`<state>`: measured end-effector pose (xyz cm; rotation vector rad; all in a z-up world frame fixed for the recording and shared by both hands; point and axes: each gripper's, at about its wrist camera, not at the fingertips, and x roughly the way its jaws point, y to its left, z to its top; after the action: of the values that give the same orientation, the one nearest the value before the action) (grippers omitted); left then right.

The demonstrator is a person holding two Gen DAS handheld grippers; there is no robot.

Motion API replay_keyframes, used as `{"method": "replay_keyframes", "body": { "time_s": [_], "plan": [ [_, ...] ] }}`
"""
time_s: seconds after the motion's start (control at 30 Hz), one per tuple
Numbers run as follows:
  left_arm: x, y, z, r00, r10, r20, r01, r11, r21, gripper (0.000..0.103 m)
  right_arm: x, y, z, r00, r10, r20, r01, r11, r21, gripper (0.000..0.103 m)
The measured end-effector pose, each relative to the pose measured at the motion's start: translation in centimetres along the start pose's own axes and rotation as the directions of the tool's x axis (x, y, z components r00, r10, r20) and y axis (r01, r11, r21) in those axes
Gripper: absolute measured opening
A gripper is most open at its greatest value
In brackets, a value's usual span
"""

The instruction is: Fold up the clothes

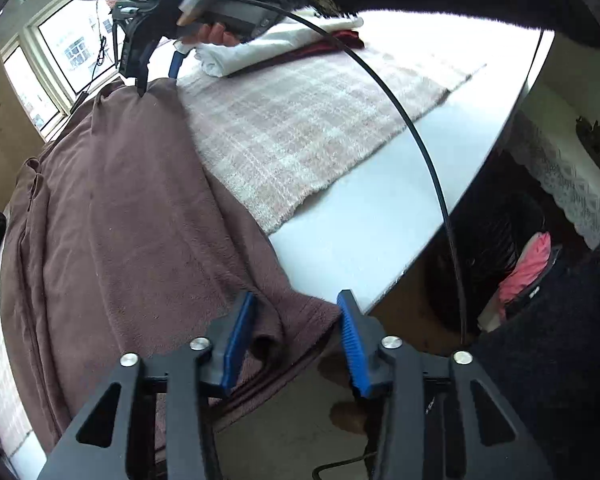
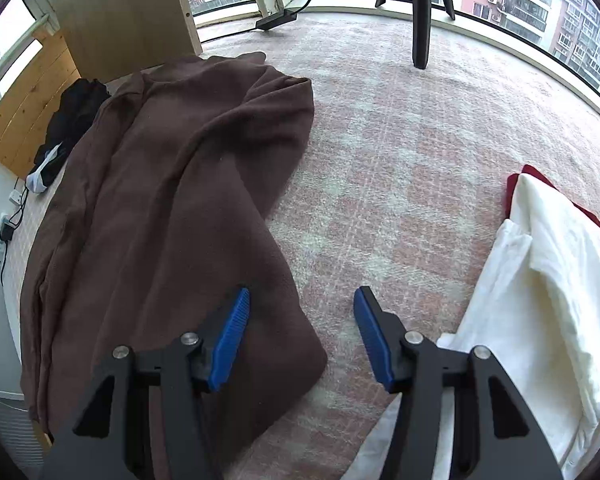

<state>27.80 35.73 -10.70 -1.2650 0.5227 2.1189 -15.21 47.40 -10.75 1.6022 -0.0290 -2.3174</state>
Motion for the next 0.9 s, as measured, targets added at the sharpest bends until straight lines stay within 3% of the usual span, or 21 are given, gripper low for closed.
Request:
{"method": "replay_keyframes", "body": {
  "time_s": [0.07, 0.1, 0.13, 0.2, 0.27, 0.47, 0.53, 0.63, 0.7, 0.77, 0.8, 0.9],
  "plan": [
    [-0.6, 1.9, 0.1, 0.998, -0.070, 0.005, 0.070, 0.992, -0.104, 0.015, -0.2, -0.3, -0.2, 0.999, 0.038, -0.016, -0.038, 0.999, 0.020, 0.036],
    [-0.9, 3.0, 0.1, 0.995, -0.097, 0.010, 0.097, 0.983, -0.158, 0.014, -0.2, -0.5, -0.1, 0.997, 0.068, -0.037, -0.067, 0.997, 0.048, 0.019],
    [-1.4, 3.9, 0.0, 0.993, -0.114, 0.019, 0.116, 0.973, -0.201, 0.013, -0.2, -0.7, 0.0, 0.994, 0.097, -0.057, -0.092, 0.993, 0.076, 0.012],
    [-3.2, 5.3, -0.5, 0.990, -0.121, 0.065, 0.134, 0.956, -0.262, 0.013, -1.0, -0.7, 0.4, 0.991, 0.105, -0.081, -0.093, 0.987, 0.132, 0.009],
    [-5.0, 6.8, -1.3, 0.987, -0.113, 0.114, 0.145, 0.935, -0.324, 0.013, -2.1, -0.2, 1.1, 0.990, 0.100, -0.099, -0.083, 0.984, 0.158, 0.008],
    [-7.3, 12.0, -5.9, 0.984, -0.014, 0.176, 0.108, 0.835, -0.540, 0.012, -4.1, 7.0, 5.0, 0.992, 0.014, -0.124, -0.012, 1.000, 0.014, 0.008],
    [-6.7, 13.1, -7.6, 0.991, 0.019, 0.136, 0.066, 0.804, -0.591, 0.012, -3.3, 10.5, 6.4, 0.992, 0.019, -0.126, -0.024, 0.999, -0.039, 0.008],
    [-4.9, 14.0, -9.5, 0.998, 0.059, -0.009, -0.052, 0.773, -0.632, 0.014, 1.3, 17.4, 9.3, 0.980, 0.111, -0.163, -0.133, 0.982, -0.132, 0.014],
    [-5.5, 14.1, -10.0, 0.996, 0.081, -0.044, -0.090, 0.770, -0.632, 0.016, 0.8, 18.7, 9.9, 0.980, 0.145, -0.135, -0.164, 0.976, -0.141, 0.014],
    [-6.5, 14.1, -9.9, 0.993, 0.106, -0.049, -0.114, 0.780, -0.616, 0.021, 0.3, 19.9, 10.5, 0.979, 0.175, -0.104, -0.189, 0.970, -0.151, 0.021],
    [-6.9, 14.2, -9.7, 0.993, 0.113, -0.045, -0.117, 0.787, -0.605, 0.021, -0.8, 19.1, 10.2, 0.987, 0.152, -0.053, -0.158, 0.975, -0.155, 0.031],
    [-6.9, 14.6, -8.3, 0.994, 0.103, -0.019, -0.095, 0.815, -0.571, 0.021, -3.1, 16.8, 9.1, 0.992, 0.106, 0.062, -0.095, 0.982, -0.161, 0.033]
  ]
}}
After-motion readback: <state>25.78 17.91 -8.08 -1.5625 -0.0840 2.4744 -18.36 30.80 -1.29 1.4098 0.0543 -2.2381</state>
